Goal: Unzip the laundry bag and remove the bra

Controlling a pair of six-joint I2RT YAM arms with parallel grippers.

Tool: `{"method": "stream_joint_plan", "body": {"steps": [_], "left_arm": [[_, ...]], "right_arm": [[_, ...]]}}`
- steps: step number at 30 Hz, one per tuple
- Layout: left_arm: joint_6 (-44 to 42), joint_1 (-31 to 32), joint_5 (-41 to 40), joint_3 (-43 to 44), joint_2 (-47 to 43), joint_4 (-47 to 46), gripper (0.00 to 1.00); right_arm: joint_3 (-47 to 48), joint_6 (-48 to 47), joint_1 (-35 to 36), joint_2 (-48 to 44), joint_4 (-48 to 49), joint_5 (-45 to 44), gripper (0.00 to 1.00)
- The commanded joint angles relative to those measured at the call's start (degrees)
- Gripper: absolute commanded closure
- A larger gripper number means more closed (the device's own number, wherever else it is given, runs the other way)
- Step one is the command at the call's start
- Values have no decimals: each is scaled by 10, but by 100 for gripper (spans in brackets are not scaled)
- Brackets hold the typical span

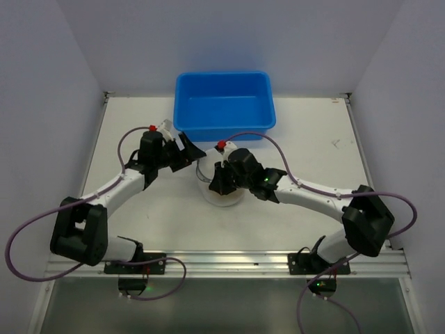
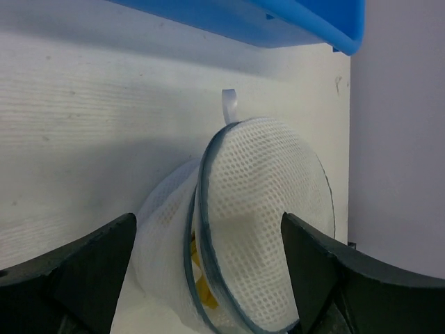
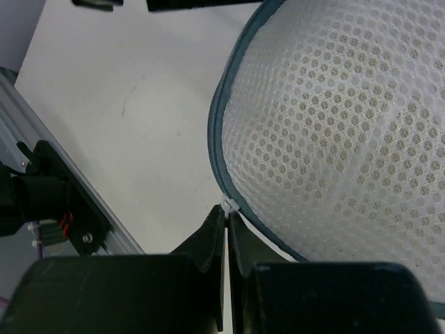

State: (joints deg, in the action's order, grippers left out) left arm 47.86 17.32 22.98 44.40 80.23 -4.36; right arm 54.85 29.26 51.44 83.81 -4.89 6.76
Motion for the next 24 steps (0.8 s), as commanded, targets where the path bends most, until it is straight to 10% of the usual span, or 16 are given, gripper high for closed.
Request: {"method": "stream_joint_plan", "body": {"steps": [1,18,21,24], "left_arm": [[10,-20,1,-34,-75,36,12],[126,67,-48,-186,-181,-36,23],[133,81,-54,-176,-158,-63,37],[128,83,-65,-165,-144,-63,75]], "right_arm": [[46,21,19,41,78,-28,100],[56,30,52,86,106,-40,100],[52,26,55,82,102,-39,100],[47,13,55,72,80,-43,100]]}}
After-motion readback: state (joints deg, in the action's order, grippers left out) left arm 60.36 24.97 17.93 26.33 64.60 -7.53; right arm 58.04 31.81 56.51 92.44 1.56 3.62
